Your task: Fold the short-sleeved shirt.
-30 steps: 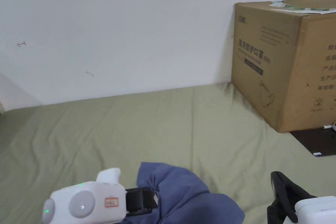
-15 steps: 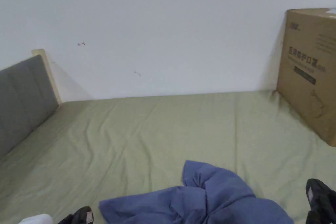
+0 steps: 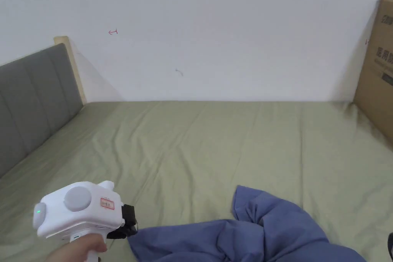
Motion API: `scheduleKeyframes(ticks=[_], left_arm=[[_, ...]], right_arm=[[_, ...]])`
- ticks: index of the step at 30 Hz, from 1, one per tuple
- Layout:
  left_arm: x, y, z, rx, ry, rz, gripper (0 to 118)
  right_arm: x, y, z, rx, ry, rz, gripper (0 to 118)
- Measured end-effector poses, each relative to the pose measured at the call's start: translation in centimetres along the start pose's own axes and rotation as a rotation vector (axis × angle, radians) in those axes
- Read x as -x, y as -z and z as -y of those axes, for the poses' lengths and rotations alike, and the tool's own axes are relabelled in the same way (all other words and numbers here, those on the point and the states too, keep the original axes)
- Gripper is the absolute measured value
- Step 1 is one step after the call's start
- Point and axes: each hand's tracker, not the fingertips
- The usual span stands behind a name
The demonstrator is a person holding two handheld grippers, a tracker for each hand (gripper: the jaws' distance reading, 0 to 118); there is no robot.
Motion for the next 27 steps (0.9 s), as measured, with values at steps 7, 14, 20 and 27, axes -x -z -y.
scheduleKeyframes(ticks=[7,14,20,27], left_arm=[[2.2,9.1,-1.5,0.025,0.041,-0.136,118],[-0.2,12.4,-0.3,0.086,0.234,-0.235,118],[-4.8,9.8,3.9,0.01,0.449,-0.16,12],[-1.6,2.8,3.5,-0.246,0.263,-0.039,12]], right_arm=[[0.3,4.1,2.5,0.111,-0.022,-0.017,4],[1.3,6.2,4.2,0.193,-0.011,-0.052,4],[1.4,6.8,4.0,0.192,0.025,-0.083,4],[-1.6,20.6,-2.3,0.526,0.186,-0.374,4]])
